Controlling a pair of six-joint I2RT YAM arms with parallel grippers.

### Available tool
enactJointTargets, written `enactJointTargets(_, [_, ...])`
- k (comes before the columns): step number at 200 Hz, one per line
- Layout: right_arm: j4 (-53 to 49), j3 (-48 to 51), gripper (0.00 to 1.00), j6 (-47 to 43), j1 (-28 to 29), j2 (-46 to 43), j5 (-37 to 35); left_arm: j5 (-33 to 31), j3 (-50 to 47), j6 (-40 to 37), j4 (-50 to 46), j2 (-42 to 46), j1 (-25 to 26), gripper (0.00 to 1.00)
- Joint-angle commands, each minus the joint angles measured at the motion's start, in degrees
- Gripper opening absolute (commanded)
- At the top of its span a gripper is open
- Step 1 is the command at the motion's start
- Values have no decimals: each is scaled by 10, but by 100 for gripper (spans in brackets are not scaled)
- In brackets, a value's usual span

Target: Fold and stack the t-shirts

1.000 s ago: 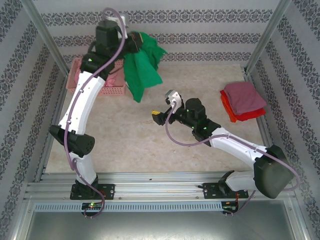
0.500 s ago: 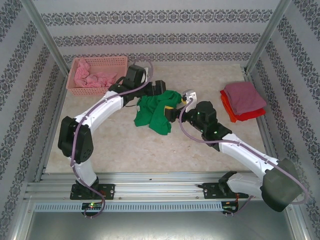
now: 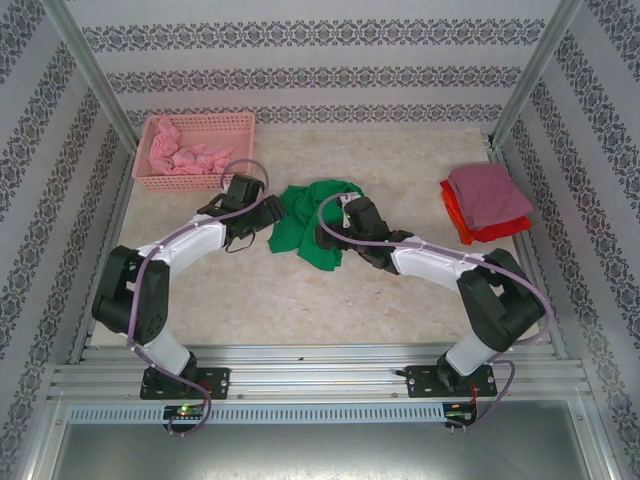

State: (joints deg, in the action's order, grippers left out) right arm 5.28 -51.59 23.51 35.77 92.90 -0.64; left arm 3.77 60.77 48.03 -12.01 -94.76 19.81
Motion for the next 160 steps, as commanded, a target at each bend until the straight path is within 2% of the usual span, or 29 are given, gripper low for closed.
enactJointTargets(1, [-11, -25, 84, 33, 9, 29, -4, 41, -22, 91, 68, -26, 2, 78])
enactJointTargets(44, [-13, -23, 71, 37, 10, 51, 1, 35, -9, 132, 47, -62, 30, 70])
enactJointTargets(71, [-13, -15, 70, 38, 8, 50, -2, 55, -14, 155, 59, -79, 37, 69])
enactJointTargets(101, [-11, -16, 69, 39, 4, 48, -1, 57, -11, 167, 56, -86, 41, 61])
enactJointTargets(113, [-12, -16, 69, 40, 2, 48, 1, 54, -8, 167, 52, -86, 41, 53])
enactJointTargets(129, [-13, -14, 68, 38, 3, 43, 0, 50, -8, 164, 50, -83, 42, 33])
enactJointTargets(138, [-16, -10, 67, 38, 2, 38, -1, 48, -8, 160, 53, -82, 41, 17])
enactJointTargets(152, [-18, 2, 66, 38, 4, 28, -2, 44, -10, 156, 56, -78, 41, 1])
enactJointTargets(160, [-18, 10, 66, 40, 5, 23, -2, 41, -13, 155, 58, -76, 42, 0])
